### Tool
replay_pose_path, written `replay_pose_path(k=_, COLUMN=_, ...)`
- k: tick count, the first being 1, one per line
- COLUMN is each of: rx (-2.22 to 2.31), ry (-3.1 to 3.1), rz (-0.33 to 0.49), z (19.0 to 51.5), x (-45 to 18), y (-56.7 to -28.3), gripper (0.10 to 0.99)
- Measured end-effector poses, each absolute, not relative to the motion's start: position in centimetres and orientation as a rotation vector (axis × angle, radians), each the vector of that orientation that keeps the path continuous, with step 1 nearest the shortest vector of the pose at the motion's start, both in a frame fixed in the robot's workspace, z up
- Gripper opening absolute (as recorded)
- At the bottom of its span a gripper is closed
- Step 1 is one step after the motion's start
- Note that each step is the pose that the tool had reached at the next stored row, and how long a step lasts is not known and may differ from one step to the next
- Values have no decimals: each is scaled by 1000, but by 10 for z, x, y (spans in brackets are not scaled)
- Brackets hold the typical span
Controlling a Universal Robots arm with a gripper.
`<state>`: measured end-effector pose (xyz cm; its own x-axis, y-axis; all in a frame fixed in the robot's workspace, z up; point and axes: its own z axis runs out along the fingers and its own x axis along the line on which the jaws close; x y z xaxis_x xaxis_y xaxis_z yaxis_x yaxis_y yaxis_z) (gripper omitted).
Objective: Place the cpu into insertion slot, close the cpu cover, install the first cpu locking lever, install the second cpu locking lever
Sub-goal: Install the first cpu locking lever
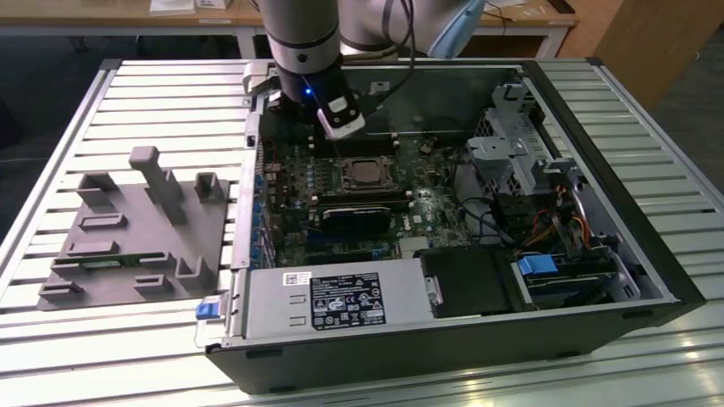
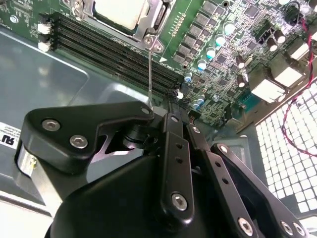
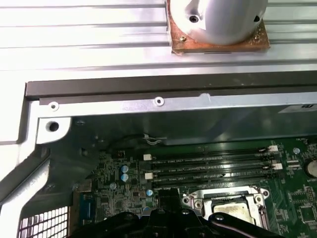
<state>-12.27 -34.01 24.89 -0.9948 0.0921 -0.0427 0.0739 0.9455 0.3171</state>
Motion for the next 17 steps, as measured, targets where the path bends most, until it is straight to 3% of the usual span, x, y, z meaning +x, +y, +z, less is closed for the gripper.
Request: replay_pose_path(k=17, rx=130, ry=3042, rz=499, z=246, x=-97, y=-340, gripper=106)
